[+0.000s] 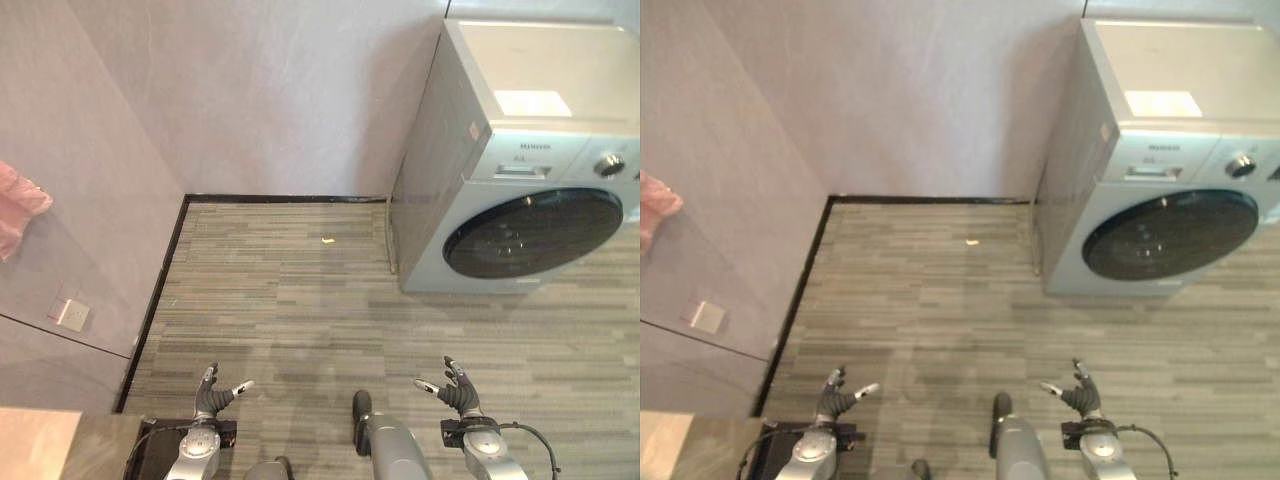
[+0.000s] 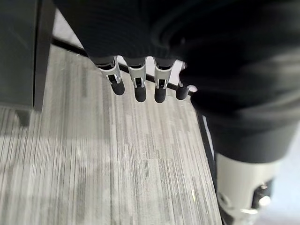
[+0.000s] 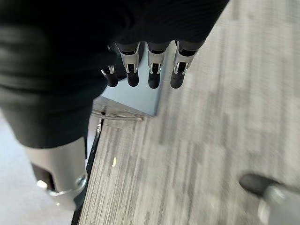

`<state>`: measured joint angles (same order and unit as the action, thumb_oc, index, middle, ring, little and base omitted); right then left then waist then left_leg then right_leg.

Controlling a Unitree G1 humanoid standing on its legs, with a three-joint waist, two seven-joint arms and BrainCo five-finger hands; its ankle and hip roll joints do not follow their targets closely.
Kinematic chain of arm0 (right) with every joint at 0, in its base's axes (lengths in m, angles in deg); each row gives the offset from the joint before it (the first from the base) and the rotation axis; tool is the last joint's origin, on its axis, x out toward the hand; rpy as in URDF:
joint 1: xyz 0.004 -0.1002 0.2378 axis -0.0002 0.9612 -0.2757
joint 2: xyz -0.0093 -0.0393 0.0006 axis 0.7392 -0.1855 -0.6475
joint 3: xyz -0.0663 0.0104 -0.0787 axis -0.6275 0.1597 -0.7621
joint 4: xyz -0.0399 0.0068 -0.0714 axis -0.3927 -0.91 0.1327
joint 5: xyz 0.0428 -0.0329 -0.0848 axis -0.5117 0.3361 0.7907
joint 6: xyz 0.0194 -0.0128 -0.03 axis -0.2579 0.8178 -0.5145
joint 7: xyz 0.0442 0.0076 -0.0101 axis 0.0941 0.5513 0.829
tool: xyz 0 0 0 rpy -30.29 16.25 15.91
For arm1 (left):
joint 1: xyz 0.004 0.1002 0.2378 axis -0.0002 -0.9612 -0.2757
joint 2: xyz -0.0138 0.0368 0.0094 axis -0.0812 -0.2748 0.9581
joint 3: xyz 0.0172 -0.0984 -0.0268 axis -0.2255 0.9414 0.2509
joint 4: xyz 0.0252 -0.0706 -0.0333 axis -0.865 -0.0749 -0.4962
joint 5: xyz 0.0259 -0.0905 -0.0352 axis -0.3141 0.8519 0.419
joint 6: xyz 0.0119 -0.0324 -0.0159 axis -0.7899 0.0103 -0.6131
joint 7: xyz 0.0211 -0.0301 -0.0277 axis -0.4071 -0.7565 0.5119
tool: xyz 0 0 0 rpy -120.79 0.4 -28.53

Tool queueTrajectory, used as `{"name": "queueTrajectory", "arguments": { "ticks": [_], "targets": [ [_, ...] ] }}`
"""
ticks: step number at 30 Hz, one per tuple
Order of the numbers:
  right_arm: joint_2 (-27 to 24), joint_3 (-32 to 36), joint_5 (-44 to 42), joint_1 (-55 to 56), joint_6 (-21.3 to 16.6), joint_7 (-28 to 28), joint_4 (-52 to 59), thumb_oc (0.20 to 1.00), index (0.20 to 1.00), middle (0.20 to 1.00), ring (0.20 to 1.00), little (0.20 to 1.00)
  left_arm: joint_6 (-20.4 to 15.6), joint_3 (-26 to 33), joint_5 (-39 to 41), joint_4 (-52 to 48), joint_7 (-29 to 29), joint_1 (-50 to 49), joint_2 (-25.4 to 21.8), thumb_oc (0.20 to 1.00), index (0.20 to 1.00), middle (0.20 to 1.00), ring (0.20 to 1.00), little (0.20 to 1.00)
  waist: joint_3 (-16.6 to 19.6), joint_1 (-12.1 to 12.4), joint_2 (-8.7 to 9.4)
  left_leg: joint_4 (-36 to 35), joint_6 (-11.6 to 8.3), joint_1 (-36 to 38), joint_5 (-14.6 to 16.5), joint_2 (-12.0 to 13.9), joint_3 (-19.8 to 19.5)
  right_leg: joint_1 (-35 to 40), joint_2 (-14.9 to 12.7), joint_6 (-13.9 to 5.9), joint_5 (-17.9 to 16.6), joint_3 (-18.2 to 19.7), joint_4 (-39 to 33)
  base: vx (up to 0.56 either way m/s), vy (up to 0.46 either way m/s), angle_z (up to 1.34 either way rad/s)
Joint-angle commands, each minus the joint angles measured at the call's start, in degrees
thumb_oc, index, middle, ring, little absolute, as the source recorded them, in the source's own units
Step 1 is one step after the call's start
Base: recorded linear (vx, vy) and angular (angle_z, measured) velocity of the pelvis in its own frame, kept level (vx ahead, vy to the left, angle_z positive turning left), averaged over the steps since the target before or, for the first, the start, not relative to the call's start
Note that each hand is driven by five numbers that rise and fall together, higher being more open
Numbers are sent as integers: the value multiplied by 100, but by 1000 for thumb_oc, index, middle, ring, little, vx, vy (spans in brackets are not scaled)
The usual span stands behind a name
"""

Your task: Put brush and paste in cup on sink, flatten towel.

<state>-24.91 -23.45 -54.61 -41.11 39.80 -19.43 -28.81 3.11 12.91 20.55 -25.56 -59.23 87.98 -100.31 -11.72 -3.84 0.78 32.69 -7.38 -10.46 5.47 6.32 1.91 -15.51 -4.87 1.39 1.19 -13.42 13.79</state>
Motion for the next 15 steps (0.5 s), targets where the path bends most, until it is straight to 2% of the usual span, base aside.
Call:
{"name": "queueTrajectory", "arguments": {
  "ticks": [1, 2, 5, 6, 8, 9, 10, 12, 13, 14, 15],
  "targets": [
    [-228, 67, 13, -213, -235, -86, 220, 1000, 1000, 1000, 1000, 1000, -261, 10, 43, -326, -37, 319, -309, 1000, 1000, 1000, 1000, 1000, -388, 35, 176, 376, 288, 156, -658, -282, 478, 691, -60, -394, 69, 68, -329, 276, -137, 17],
    [-311, 94, 115, -147, -198, -112, 267, 1000, 1000, 1000, 1000, 1000, -253, -8, 66, -349, -73, 354, -301, 1000, 1000, 1000, 1000, 1000, -439, 153, 199, 64, 346, -227, -544, -380, 524, 892, -67, -418, 149, -1, -412, 303, -95, 29],
    [-368, 170, 177, -48, -184, -143, 320, 1000, 1000, 1000, 1000, 1000, -225, -23, 59, -341, -112, 381, -268, 1000, 1000, 1000, 1000, 1000, -410, 244, 191, -697, 436, -508, -412, -314, 675, 1096, -54, -478, 262, -78, -542, 310, -28, 43],
    [-322, 229, 214, 5, -183, -224, 275, 1000, 1000, 1000, 1000, 1000, -191, -39, -2, -274, -127, 422, -234, 1000, 1000, 1000, 1000, 1000, -342, 295, 98, -1632, 430, -644, -701, -175, 891, 1280, 49, -497, 359, -131, -603, 545, 60, 41],
    [-310, 193, 340, 94, -196, -222, 429, 1000, 1000, 1000, 1000, 1000, -177, 18, -65, -221, -156, 414, -251, 1000, 1000, 1000, 1000, 1000, -300, 379, -2, -2626, 319, -590, -1261, -171, 970, 1519, 238, -534, 469, -115, -657, 515, 72, 9],
    [-321, 170, 401, 84, -196, -213, 426, 1000, 1000, 1000, 1000, 1000, -179, 65, -87, -218, -161, 390, -254, 1000, 1000, 1000, 1000, 1000, -272, 436, -25, -2891, 308, -640, -1346, -133, 987, 1634, 297, -539, 550, -121, -664, 302, 39, -8],
    [-319, 168, 402, 85, -197, -213, 426, 1000, 1000, 1000, 1000, 1000, -178, 67, -88, -219, -162, 388, -255, 1000, 1000, 1000, 1000, 1000, -283, 435, -14, -2918, 308, -610, -1356, -146, 993, 1649, 285, -543, 560, -119, -660, 282, 49, -4],
    [-317, 122, 513, 118, -180, -192, 506, 1000, 1000, 1000, 1000, 1000, -154, 151, -93, -239, -148, 294, -258, 1000, 1000, 1000, 1000, 1000, -233, 485, -20, -3262, 300, -656, -1492, -44, 1284, 1858, 364, -551, 692, -134, -675, 431, 100, -2],
    [-288, 93, 592, 142, -138, -125, 579, 1000, 1000, 1000, 1000, 1000, -139, 224, -131, -267, -115, 163, -267, 1000, 1000, 1000, 1000, 1000, -149, 519, 20, -3154, 355, -562, -1546, 7, 1496, 2040, 408, -598, 801, -113, -644, 434, 105, -1],
    [-284, 90, 593, 146, -136, -125, 582, 1000, 1000, 1000, 1000, 1000, -137, 225, -132, -271, -115, 155, -271, 1000, 1000, 1000, 1000, 1000, -166, 516, 40, -3156, 356, -531, -1537, -13, 1503, 2065, 386, -605, 823, -113, -631, 566, 164, 1],
    [-207, 80, 617, 158, -123, -67, 587, 1000, 1000, 1000, 1000, 1000, -139, 271, -179, -288, -127, 71, -278, 1000, 1000, 1000, 1000, 1000, -73, 573, 145, -2794, 443, -630, -1446, -91, 1502, 2240, 273, -689, 935, -99, -591, 294, 97, -11]
  ]
}}
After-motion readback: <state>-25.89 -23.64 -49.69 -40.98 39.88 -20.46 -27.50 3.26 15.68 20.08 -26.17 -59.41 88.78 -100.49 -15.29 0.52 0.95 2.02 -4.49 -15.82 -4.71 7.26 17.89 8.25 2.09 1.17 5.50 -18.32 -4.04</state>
